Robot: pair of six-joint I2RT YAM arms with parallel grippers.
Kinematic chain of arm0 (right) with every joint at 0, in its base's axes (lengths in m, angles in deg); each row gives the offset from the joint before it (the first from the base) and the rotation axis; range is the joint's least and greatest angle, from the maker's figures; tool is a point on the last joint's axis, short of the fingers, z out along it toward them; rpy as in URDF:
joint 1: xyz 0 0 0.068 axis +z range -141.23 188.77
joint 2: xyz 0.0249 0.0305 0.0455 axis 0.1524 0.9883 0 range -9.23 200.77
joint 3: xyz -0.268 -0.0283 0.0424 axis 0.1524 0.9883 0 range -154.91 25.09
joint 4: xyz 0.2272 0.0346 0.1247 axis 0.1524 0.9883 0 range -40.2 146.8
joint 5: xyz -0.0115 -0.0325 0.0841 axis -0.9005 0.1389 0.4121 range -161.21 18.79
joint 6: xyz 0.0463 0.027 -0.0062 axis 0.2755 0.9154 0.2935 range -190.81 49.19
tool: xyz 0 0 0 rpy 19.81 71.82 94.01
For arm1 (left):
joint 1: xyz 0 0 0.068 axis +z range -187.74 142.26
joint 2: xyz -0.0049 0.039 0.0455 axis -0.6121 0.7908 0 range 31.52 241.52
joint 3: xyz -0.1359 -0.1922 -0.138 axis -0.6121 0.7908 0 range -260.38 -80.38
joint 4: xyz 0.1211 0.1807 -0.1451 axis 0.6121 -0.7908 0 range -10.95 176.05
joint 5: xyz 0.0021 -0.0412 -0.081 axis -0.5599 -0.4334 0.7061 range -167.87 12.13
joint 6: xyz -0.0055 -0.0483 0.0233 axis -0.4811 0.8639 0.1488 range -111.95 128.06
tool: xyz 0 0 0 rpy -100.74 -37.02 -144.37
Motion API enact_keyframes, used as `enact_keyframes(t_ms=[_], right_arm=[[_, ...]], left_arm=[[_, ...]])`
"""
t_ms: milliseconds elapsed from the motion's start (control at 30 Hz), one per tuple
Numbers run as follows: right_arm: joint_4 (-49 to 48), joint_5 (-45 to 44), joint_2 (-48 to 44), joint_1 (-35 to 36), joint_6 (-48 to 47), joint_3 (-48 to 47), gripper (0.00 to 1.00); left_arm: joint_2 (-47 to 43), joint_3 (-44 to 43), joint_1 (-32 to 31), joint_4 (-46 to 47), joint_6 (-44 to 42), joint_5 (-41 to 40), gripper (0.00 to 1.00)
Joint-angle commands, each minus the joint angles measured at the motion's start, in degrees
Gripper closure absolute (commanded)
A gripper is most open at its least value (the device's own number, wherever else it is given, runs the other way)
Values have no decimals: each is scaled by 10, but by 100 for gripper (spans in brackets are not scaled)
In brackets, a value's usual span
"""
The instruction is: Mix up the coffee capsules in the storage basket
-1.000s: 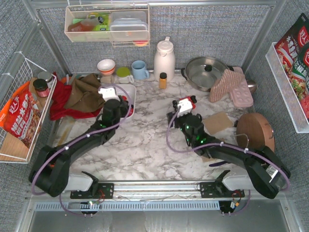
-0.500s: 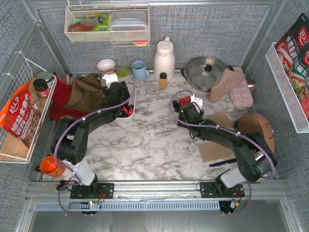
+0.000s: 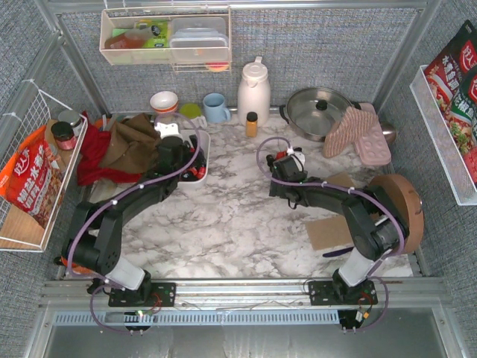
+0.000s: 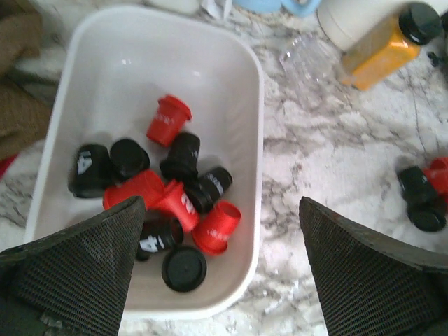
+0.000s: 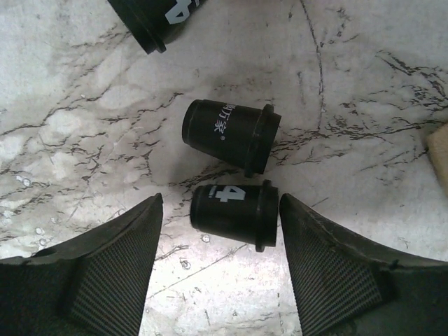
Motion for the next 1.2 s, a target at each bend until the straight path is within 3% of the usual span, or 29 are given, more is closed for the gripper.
enact_keyframes(t_ms=[0, 233, 433, 667, 800, 1033, 1167], right_arm=[[5, 22, 18, -4, -6, -9, 31], [-2, 21, 17, -7, -16, -3, 51], [-43, 64, -13, -7, -53, 15, 57], [-300, 208, -122, 46, -216, 149, 58], [-466, 261, -158, 100, -326, 221, 58], [-636, 314, -137, 168, -498, 295, 56], [-698, 319, -119, 180, -530, 315, 55]], left_arm=[[-37, 33, -1, -10, 40, 49, 1], [-84, 77, -3, -14, 58, 88, 1], [-107, 95, -8, -28, 65, 117, 1], [-124, 93, -19, -38, 57, 218, 1], [-119, 90, -39, -37, 15, 300, 7], [-95, 89, -92, -47, -51, 401, 13], [-77, 87, -112, -48, -65, 439, 20]])
